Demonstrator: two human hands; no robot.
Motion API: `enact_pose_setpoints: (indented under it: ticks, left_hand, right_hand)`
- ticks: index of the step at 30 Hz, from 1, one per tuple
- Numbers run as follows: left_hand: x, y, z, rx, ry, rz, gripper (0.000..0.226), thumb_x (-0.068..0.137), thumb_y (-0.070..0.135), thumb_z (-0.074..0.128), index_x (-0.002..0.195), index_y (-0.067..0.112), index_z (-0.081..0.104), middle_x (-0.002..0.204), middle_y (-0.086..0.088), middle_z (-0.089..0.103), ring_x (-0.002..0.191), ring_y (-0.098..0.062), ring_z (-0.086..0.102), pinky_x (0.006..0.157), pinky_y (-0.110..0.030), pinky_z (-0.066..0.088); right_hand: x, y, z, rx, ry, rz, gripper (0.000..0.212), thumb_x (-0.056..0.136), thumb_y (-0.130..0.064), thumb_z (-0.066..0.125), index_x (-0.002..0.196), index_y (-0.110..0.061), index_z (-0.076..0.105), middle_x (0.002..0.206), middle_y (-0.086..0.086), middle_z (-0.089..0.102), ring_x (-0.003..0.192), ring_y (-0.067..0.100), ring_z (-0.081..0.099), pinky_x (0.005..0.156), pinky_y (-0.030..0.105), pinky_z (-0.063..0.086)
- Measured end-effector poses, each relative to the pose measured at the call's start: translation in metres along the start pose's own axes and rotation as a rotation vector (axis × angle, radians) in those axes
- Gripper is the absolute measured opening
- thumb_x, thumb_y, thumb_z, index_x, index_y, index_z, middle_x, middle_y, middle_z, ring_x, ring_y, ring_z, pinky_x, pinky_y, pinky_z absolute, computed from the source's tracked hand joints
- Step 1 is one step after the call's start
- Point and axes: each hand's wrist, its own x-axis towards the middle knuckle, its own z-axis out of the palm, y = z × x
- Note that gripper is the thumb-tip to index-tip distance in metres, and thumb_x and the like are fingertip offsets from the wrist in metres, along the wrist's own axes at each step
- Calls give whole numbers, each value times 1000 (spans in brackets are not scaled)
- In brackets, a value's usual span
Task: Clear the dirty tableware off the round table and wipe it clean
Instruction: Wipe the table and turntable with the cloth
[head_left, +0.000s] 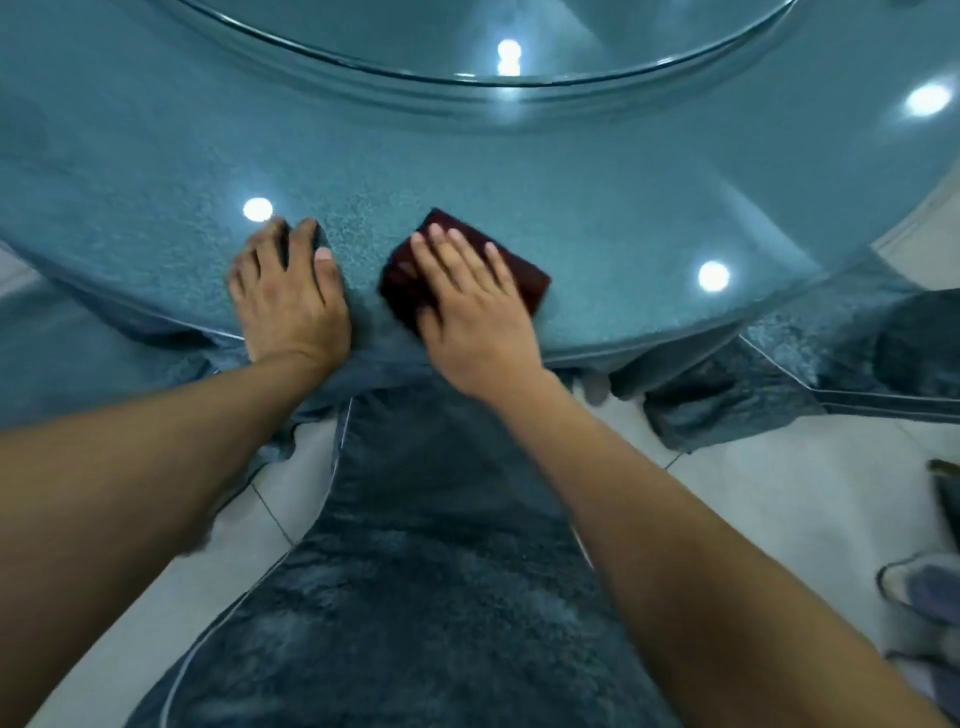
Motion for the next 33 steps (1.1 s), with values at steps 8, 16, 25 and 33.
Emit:
enact_pose_setpoints:
  ticks: [8,16,25,33]
  left_hand:
    - [1,-1,5,34,11,13,48,100,40,31,138,18,50,150,-16,42,131,-40,41,112,-53,27]
    - [6,-9,6,35,-4,-8,57,98,46,23,139,22,53,152,-12,43,133,-38,42,114,-49,26]
    - [10,-10,-13,-172,-117,-42,57,92,44,36,141,22,56,154,-9,43,138,-33,38,116,-44,21]
    - [64,-101,-38,-71,-48,277,44,92,31,45,129,14,60,135,-13,56,115,-36,53,100,-45,39]
  right_hand:
    - [-54,118,-27,-77,195,743,70,93,-42,27,159,-18,19,166,6,17,153,20,12,124,45,5]
    - [-25,-78,24,-3,94,202,68,97,-39,39,158,-16,21,165,4,21,153,19,13,123,45,8]
    - [-31,94,-33,98,201,580,76,79,-50,42,147,-16,44,157,11,37,145,28,32,122,49,19]
    - [27,-26,15,-76,197,550,73,93,-45,29,157,-10,25,164,15,22,152,29,18,123,52,11]
